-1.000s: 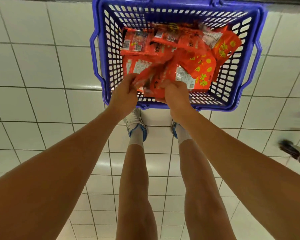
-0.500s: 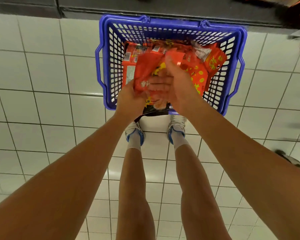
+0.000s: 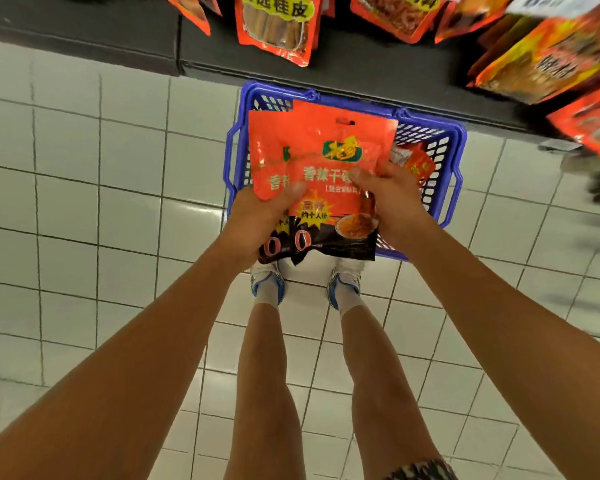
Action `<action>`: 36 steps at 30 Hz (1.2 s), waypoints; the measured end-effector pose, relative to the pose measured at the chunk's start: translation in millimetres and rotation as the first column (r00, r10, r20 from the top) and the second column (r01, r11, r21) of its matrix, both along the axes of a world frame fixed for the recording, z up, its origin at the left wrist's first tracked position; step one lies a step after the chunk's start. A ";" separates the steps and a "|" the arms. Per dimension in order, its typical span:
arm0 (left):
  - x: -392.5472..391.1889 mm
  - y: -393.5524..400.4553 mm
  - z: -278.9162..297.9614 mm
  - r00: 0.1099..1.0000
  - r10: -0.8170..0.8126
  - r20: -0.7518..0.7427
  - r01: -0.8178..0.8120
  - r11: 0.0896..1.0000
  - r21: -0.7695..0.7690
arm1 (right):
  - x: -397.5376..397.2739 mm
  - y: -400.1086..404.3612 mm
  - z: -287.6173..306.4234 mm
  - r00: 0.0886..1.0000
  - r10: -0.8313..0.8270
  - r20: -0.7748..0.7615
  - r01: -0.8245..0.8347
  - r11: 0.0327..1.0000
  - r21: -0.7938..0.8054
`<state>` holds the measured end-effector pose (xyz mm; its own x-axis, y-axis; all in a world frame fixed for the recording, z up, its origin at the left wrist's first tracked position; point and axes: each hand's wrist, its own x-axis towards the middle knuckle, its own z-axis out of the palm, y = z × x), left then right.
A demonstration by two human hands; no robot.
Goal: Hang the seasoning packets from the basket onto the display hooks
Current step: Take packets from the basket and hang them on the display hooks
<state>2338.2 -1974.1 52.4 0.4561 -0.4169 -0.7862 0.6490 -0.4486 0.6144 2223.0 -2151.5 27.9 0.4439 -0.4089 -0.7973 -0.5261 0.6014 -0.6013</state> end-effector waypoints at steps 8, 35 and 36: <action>47.1 -3.0 140.0 0.979 0.138 0.147 -0.128 0.989 -0.080 | 28.8 -50.1 171.5 0.995 -0.055 0.082 0.073 0.968 -0.239; 219.4 5.9 711.0 0.580 0.463 0.670 0.015 0.817 -0.577 | 144.6 -54.4 773.8 0.696 0.318 0.644 0.501 0.428 -0.752; 227.7 8.0 720.6 0.579 0.463 0.672 0.049 0.803 -0.595 | 152.0 -52.3 784.3 0.690 0.310 0.654 0.520 0.416 -0.746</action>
<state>2565.9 -1966.1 773.0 0.8838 -0.4198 0.2067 -0.1463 0.1715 0.9743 2375.0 -2203.9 812.2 0.4953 -0.7141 0.4948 0.2526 -0.4266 -0.8685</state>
